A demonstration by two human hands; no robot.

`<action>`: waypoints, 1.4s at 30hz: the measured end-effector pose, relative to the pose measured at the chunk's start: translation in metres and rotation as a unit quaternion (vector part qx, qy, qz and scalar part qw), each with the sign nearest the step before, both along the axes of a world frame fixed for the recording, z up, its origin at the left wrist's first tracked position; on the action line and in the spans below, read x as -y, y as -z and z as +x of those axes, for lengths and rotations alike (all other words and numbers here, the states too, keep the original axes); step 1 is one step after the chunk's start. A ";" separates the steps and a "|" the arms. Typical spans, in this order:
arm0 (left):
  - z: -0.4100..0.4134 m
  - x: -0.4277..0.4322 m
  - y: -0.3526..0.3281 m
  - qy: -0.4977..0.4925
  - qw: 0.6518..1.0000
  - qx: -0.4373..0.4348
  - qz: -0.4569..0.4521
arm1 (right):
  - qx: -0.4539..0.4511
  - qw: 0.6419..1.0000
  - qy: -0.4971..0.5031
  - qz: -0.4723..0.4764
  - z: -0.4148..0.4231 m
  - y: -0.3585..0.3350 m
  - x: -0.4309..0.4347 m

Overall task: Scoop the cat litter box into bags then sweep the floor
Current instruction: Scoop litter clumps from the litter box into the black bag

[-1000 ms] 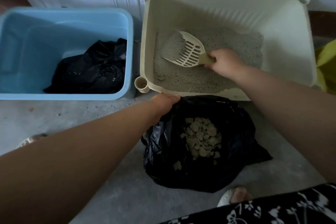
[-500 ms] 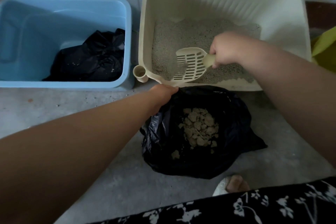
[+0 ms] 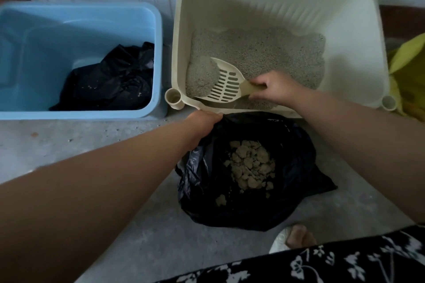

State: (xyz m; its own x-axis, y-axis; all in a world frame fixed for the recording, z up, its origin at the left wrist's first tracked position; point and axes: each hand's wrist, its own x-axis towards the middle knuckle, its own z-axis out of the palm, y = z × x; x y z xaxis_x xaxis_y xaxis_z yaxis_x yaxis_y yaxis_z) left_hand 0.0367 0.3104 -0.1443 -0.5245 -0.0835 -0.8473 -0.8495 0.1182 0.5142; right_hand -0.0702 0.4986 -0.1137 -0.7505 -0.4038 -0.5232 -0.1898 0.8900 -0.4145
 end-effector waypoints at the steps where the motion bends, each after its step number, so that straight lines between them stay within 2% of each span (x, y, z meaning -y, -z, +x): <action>1: 0.000 0.000 0.000 0.002 1.000 0.000 -0.002 | -0.001 1.000 0.008 -0.012 -0.001 -0.001 -0.001; 10: 0.001 -0.001 -0.003 -0.003 1.000 0.004 -0.011 | -0.027 0.999 0.032 -0.032 -0.004 -0.010 -0.014; 22: 0.003 -0.007 -0.010 -0.001 1.000 -0.006 -0.012 | -0.054 0.998 0.005 0.038 0.000 -0.025 -0.047; 25: 0.003 -0.010 -0.011 -0.007 1.000 -0.012 -0.013 | -0.066 0.997 0.018 0.027 0.007 -0.032 -0.056; 34: 0.006 -0.013 -0.021 -0.096 0.995 -0.009 0.011 | -0.057 0.996 0.068 -0.020 0.038 -0.067 -0.093; 39: 0.006 -0.019 -0.029 -0.123 0.992 -0.009 0.013 | -0.044 0.998 -0.015 0.040 0.055 -0.071 -0.099; 42: 0.007 -0.021 -0.029 -0.123 0.992 -0.007 0.009 | -0.100 0.980 -0.123 0.120 0.072 -0.063 -0.098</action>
